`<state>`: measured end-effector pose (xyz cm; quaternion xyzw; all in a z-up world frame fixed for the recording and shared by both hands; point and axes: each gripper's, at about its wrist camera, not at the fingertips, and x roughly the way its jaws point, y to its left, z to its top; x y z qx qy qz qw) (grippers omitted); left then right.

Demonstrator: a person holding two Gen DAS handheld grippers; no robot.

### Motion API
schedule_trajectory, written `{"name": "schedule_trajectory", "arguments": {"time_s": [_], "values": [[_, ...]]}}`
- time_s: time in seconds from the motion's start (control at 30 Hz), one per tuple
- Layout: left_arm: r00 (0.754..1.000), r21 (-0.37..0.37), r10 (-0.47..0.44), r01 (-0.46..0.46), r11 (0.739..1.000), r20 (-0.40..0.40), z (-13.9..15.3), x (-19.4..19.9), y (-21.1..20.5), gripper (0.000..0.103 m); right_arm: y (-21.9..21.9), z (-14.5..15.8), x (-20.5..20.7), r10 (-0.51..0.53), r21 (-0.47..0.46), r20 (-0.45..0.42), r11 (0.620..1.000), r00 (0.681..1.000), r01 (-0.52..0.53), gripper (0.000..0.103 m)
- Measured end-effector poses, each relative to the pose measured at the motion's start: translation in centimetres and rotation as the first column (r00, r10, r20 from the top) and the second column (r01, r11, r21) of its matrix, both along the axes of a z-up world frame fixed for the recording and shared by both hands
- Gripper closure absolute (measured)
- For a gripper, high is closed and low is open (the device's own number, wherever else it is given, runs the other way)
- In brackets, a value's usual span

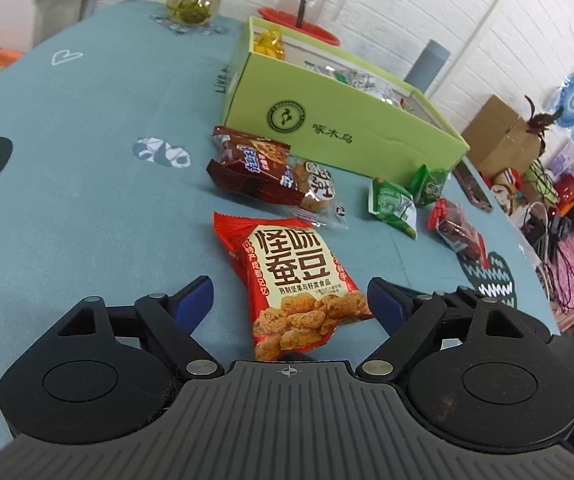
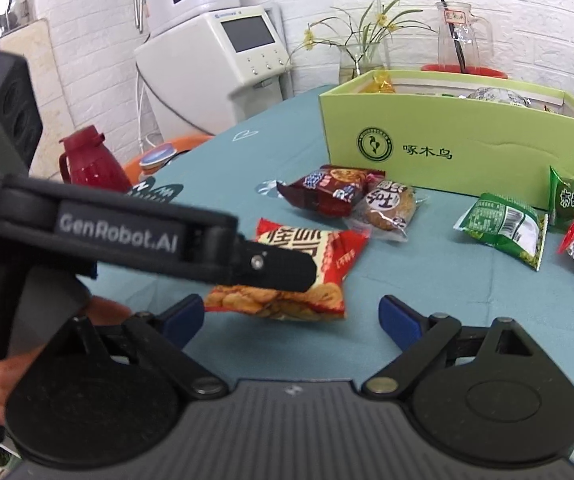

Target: Organize snacks

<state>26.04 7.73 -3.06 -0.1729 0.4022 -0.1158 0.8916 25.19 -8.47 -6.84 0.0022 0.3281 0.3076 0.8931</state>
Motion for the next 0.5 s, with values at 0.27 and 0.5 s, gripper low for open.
{"name": "schedule_trajectory", "arguments": {"time_s": [0.27,0.5], "values": [[1.0,-0.024,-0.001,0.001,1.0,-0.004,-0.4,1.2,0.5,0.032,1.5,-0.2,1.1,0.039,-0.034,0.019,0.999,0.999,-0.039,0.01],[1.0,-0.015,0.001,-0.001,1.0,-0.022,-0.9,1.4,0.5,0.032,1.5,-1.0,1.9,0.037,0.015,-0.038,0.999,0.999,-0.036,0.01]]}}
